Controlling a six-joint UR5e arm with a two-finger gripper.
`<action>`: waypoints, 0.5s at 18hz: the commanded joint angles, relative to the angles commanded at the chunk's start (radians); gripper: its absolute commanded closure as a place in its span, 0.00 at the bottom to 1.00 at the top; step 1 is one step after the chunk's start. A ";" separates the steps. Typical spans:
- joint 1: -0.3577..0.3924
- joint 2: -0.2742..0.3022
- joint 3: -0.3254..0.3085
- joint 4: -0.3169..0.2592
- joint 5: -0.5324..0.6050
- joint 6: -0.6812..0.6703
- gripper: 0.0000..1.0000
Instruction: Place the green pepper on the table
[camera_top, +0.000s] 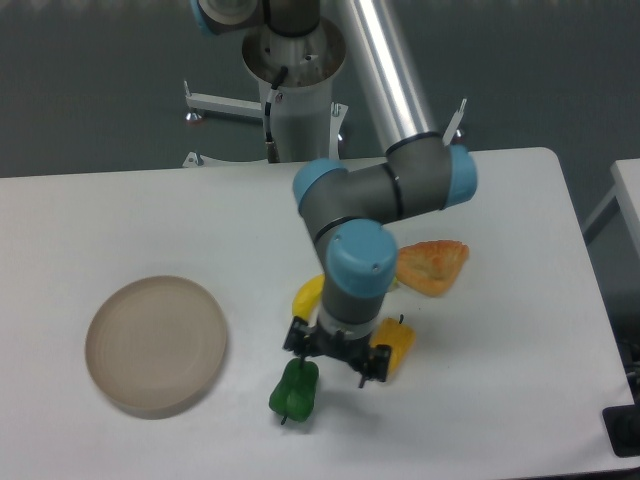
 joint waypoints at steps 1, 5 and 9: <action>0.022 0.006 0.000 0.000 0.000 0.049 0.01; 0.091 0.002 0.015 0.015 0.009 0.224 0.01; 0.117 -0.034 0.073 0.011 0.127 0.423 0.01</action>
